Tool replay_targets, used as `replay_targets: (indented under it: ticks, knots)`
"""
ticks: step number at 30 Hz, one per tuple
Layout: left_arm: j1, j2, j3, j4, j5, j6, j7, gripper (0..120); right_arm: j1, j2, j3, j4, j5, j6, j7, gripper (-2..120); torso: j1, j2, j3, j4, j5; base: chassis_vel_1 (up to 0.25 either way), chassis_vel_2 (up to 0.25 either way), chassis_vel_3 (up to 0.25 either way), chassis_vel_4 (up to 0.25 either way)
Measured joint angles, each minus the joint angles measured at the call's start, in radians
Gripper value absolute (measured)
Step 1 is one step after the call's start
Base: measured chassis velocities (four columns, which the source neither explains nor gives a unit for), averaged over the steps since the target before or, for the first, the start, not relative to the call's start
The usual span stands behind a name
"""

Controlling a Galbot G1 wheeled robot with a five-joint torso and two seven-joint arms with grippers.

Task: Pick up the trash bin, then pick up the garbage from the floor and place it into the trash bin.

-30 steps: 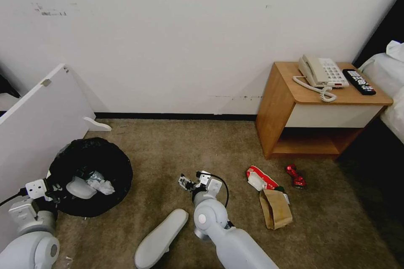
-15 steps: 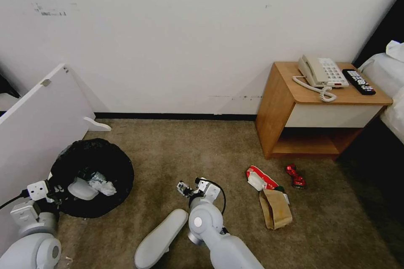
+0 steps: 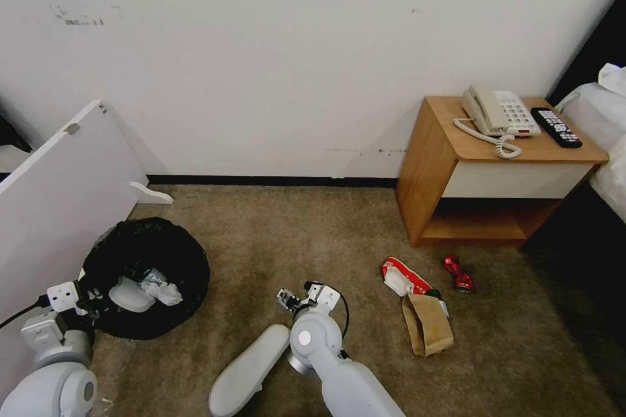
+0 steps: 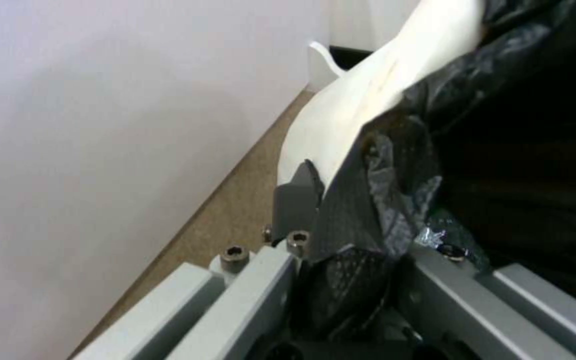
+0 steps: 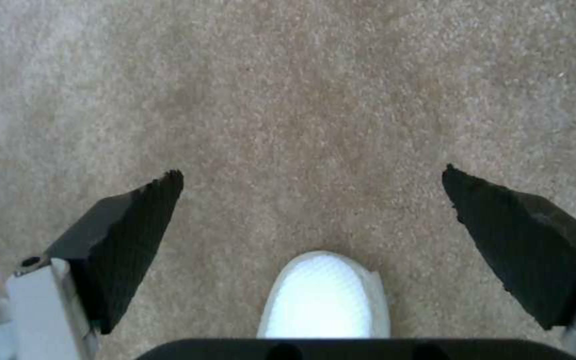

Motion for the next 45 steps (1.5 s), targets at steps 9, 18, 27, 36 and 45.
replay_targets:
  ticks: [9, 18, 27, 36, 45]
  knots:
    - [-0.005, -0.003, 0.026, -0.007, 0.007, -0.001, 0.005, 0, 0.031, -0.118, -0.090, -0.014, 0.079, -0.003, -0.007, 99, 0.000, 0.000, 0.000, -0.0001, -0.0017, 0.000, 0.000, 0.000, 0.000]
    - [-0.002, -0.002, 0.025, -0.006, 0.006, -0.009, 0.015, 0, 0.100, -0.170, -0.204, -0.016, 0.201, -0.001, 0.000, 99, 0.000, 0.000, 0.000, 0.0000, -0.0020, 0.000, 0.000, 0.000, 0.000]
    - [-0.006, 0.010, 0.012, 0.014, -0.004, -0.018, 0.023, 0, 0.154, -0.149, -0.269, -0.007, 0.273, -0.002, 0.051, 99, 0.000, 0.000, 0.000, 0.0001, -0.0021, 0.000, 0.000, 0.000, 0.000]
    - [-0.006, 0.017, 0.009, 0.034, -0.006, -0.028, 0.033, 0, 0.167, -0.183, -0.321, 0.050, 0.329, -0.033, 0.054, 100, 0.000, 0.000, 0.000, 0.0000, -0.0021, 0.000, 0.000, 0.000, 0.000]
    - [-0.008, 0.017, 0.007, 0.048, -0.006, -0.033, 0.039, 0, 0.187, -0.221, -0.379, 0.102, 0.352, -0.044, 0.059, 100, 0.000, 0.000, 0.000, 0.0000, -0.0021, 0.000, 0.000, 0.000, 0.000]
